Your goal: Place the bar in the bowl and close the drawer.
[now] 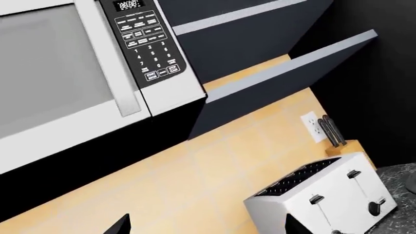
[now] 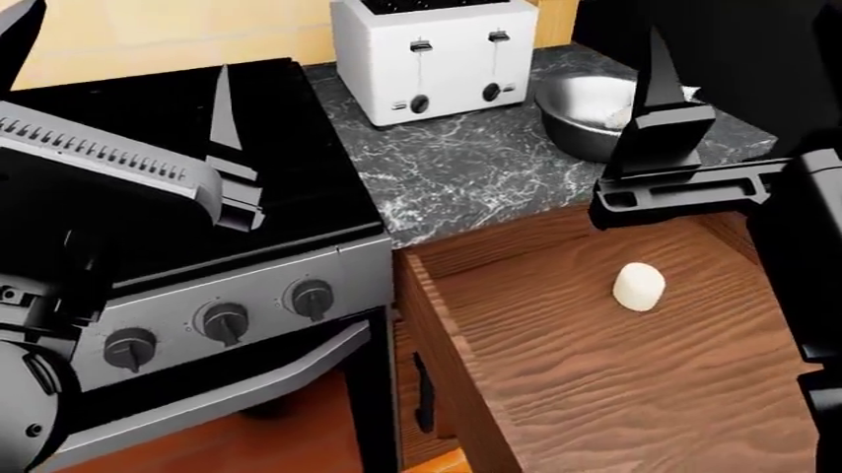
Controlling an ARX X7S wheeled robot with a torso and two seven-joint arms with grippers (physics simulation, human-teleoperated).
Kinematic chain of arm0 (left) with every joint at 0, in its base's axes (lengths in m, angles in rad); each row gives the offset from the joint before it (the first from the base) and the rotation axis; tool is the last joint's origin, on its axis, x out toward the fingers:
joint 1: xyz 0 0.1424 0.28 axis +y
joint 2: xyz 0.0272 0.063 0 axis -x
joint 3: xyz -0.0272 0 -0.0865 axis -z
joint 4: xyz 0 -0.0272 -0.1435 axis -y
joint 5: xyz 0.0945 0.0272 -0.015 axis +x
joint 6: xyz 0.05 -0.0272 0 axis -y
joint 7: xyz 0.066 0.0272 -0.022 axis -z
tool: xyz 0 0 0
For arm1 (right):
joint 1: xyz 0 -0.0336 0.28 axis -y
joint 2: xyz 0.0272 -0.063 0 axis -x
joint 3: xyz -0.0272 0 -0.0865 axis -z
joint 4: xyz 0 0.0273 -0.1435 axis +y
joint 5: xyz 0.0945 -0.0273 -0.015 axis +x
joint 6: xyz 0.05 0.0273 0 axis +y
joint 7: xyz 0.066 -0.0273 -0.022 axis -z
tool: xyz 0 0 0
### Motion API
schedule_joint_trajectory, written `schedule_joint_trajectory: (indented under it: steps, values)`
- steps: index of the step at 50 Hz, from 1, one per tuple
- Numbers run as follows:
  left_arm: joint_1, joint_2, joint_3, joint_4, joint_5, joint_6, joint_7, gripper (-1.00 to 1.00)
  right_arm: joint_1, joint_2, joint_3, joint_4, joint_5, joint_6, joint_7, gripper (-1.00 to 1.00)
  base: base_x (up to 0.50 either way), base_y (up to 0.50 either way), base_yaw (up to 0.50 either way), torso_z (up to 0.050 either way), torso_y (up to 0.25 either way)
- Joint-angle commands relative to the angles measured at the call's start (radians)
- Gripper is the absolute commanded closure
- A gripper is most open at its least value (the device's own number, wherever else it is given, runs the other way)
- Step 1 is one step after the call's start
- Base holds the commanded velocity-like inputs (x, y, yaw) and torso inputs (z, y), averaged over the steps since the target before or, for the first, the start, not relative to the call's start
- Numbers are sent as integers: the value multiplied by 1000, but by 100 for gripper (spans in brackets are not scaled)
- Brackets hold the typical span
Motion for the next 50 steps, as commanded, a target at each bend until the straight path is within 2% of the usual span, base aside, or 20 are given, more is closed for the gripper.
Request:
schedule_joint_trajectory:
  steps: [1,50]
  values:
    - [-27,2,-4,4,-13,-19,3,-100,-5,10,4,-4,-4,0,-3,-100,0,0,-500,0,0]
    - [-29,-13,-13,19,-27,-22,-14,-100,-34,6,14,-4,-25,-2,-3,-100,0,0,-500,0,0]
